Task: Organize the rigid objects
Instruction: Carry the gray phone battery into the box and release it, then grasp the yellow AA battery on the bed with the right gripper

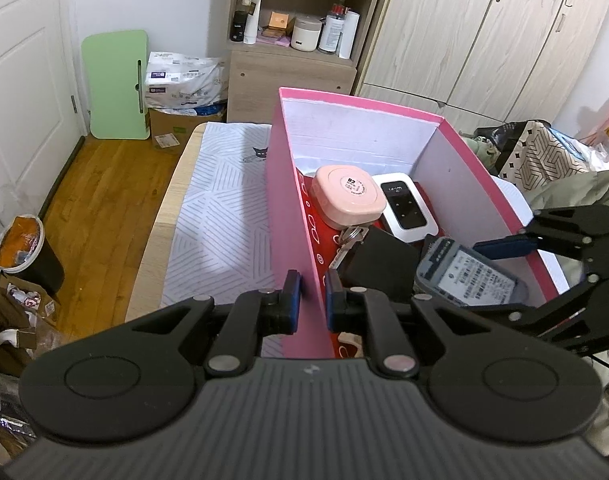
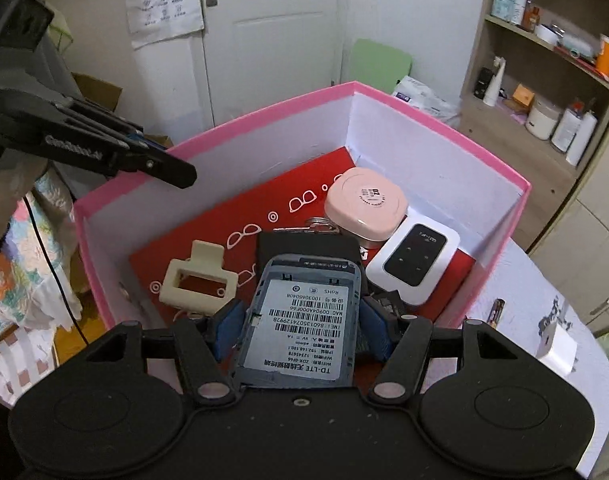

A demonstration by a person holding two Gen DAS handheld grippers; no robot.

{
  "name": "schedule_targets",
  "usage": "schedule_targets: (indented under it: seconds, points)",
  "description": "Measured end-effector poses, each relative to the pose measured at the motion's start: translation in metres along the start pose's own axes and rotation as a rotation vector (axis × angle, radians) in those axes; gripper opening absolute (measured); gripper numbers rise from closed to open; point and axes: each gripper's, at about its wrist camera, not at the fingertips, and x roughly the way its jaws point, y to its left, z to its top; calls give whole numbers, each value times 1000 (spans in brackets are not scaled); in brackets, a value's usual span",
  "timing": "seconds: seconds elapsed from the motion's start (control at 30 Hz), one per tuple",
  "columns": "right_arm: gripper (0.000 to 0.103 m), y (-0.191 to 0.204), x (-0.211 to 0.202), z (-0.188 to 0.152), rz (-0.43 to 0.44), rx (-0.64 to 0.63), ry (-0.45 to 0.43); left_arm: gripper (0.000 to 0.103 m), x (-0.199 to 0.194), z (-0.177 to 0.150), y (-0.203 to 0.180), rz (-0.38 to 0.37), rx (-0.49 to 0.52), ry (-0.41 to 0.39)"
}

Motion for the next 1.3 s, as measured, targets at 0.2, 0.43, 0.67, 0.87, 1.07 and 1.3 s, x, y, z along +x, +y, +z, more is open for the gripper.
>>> schedule_targets:
  seconds: [0.2,0.43,0.67,0.87,1.07,1.3]
  points:
    - [70,-16,-31,-11,33,115,-123,11,2,1,-1,4,-6,7]
    - [71,-43,-75,-55,63,199,-294,11,3,3,-5,20,9,8]
    - [71,-65,-78,-121,-37,396,-399,11,2,4,-5,9,5,15]
    - [71,-73,-53,-147,-191,504,-331,11,4,8,-5,13,26,38]
    - [64,-87,-28,-144,-242,494,-270,11,6,14,-2,8,29,85]
    - [63,-118,-5,-126,-288,577,-171,11,8,20,-6,27,37,119]
